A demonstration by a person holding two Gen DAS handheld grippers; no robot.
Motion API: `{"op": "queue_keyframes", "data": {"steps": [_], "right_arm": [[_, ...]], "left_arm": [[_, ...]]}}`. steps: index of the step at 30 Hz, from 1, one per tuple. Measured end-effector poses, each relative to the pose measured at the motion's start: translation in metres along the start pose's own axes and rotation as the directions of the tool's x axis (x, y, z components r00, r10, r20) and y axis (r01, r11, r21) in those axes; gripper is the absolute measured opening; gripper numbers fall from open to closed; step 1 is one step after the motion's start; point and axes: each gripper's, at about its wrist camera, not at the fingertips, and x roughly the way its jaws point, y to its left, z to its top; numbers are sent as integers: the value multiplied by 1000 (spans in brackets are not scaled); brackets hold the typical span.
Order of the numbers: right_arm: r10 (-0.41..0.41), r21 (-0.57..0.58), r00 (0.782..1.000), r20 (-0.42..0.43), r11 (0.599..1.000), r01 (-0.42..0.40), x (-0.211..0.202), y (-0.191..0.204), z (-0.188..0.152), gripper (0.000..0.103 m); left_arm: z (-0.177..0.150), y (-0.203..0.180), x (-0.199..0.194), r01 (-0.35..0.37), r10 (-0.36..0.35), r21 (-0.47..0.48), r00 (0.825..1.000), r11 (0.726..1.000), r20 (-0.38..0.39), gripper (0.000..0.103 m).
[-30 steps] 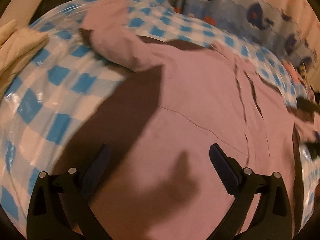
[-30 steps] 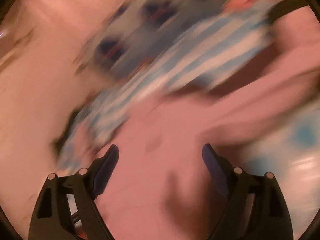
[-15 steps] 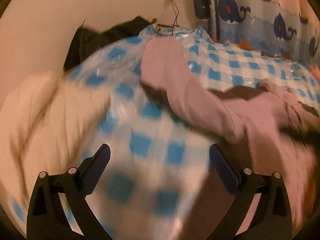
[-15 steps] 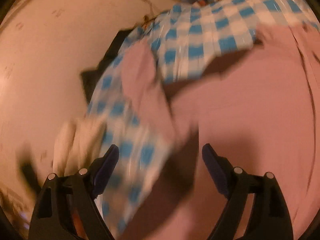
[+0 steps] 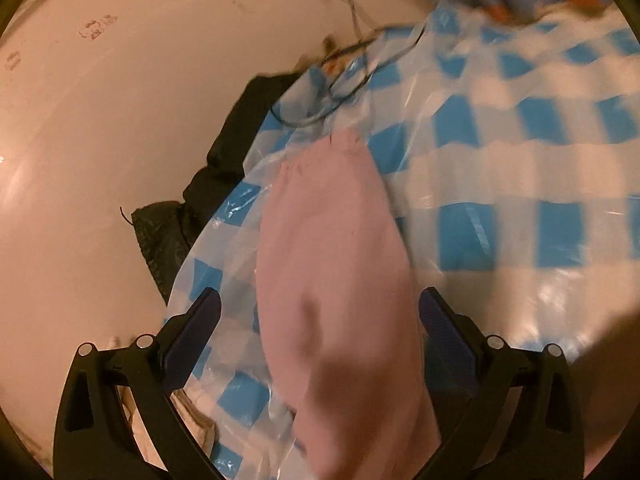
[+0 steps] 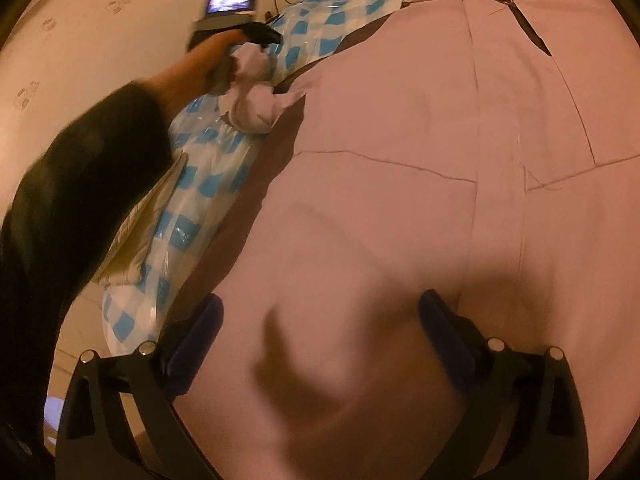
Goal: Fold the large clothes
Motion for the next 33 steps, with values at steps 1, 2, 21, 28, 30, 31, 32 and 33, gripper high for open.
{"op": "queue_keyframes", "data": {"steps": [1,2,21,28,30,31,32,33], "right_arm": [[2,6,1000,-2,1000,-2,-2,-1,-1,94],[8,16,1000,-3,1000,-8,-4,-2,-3,94],[-7,66,1000,7,998,7,3,-2,7,96],[-30,62,1000,-4,998,30,8,-1,11,96],[-28,67,1000,-6,997,28,8,-2,12,96],[-25,71,1000,-5,997,25,8,-2,13,96],[-19,78,1000,-4,997,20,7,-3,14,96],[-16,82,1000,-3,997,16,7,-4,14,96]], "left_arm": [[2,-4,10,0,-1,-6,1000,1000,-26,95],[2,-10,23,19,-20,-15,998,1000,-62,95],[-176,229,15,519,-518,-601,833,608,194,19],[-257,279,35,489,-579,-697,805,524,129,30],[-282,288,29,470,-572,-715,812,517,120,47],[-295,293,26,467,-573,-724,810,507,121,50],[-306,298,24,481,-591,-727,796,490,128,51],[-314,303,23,486,-604,-730,787,480,127,51]]}}
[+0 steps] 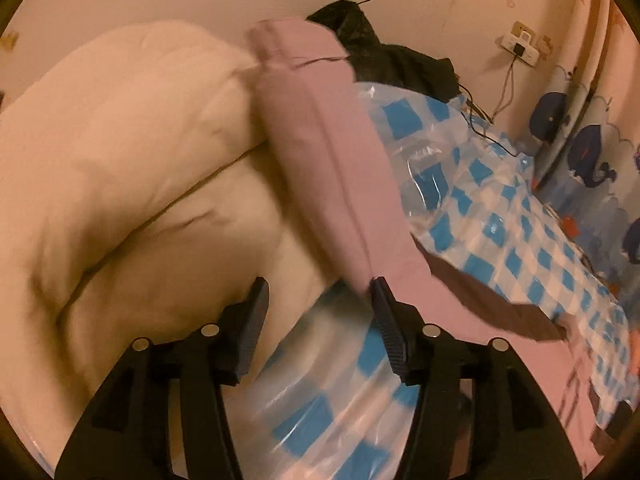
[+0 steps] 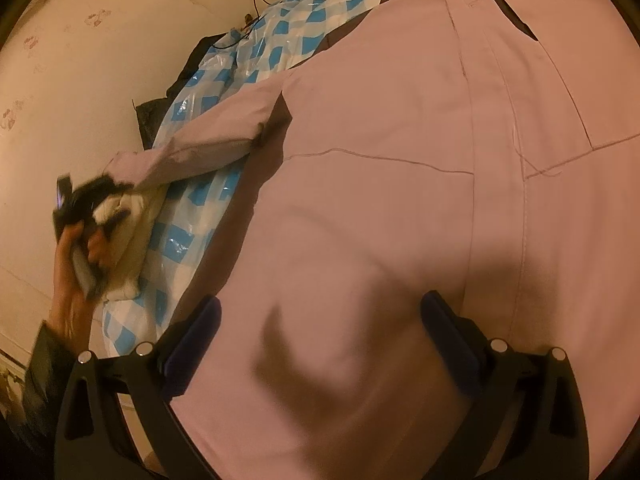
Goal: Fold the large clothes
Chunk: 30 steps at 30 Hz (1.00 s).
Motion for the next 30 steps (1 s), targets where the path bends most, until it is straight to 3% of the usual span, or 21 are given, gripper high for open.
{"op": "queue_keyframes", "data": {"steps": [4,6,10,12,14,16,17,18,20,21,23,25,26,27,29,30], "right_arm": [[10,13,1000,6,1000,-10,-1,0,1,96],[12,15,1000,6,1000,-12,-1,0,1,96],[20,28,1000,4,999,-20,0,-1,2,96],[23,34,1000,4,999,-23,-1,-2,2,96],[21,33,1000,2,999,-21,0,-2,2,96],[18,28,1000,0,999,-18,-1,-2,2,96],[14,23,1000,0,1000,-14,-1,-1,2,96],[11,19,1000,0,1000,-11,-1,-1,1,96],[3,12,1000,-1,1000,-3,-1,0,1,96],[0,9,1000,-2,1000,0,0,0,1,96],[3,11,1000,-1,1000,-3,-1,-1,0,96],[3,12,1000,-1,1000,-3,-2,-1,-1,96],[1,10,1000,-2,1000,-1,-1,-1,-1,96],[-3,7,1000,-3,1000,3,-1,0,-1,96],[-9,1,1000,-7,1000,9,-1,1,-2,96],[-10,0,1000,-9,1000,10,0,1,-1,96]], "left_arm": [[4,5,-10,8,-8,-14,1000,1000,-21,53],[13,2,-7,-4,3,-46,999,999,-35,61],[32,-8,4,-128,128,-76,992,989,4,63],[43,-12,12,-173,177,-108,984,979,27,72],[53,-16,25,-210,213,-114,977,971,18,75],[64,-24,30,-181,185,-74,982,981,37,49],[69,-29,31,-145,147,-57,989,988,32,15],[73,-36,27,-114,117,-56,992,992,39,12],[84,-61,5,-58,56,9,989,998,133,9],[88,-73,-9,-13,4,45,981,999,195,9],[89,-90,-40,68,-101,116,944,991,315,9],[83,-114,-72,97,-203,245,866,965,458,9],[82,-121,-75,82,-215,278,845,957,489,10],[84,-126,-71,54,-199,291,845,955,496,13],[98,-130,-30,-72,-49,276,912,958,407,24],[103,-126,-6,-155,64,254,940,955,335,37]]}}
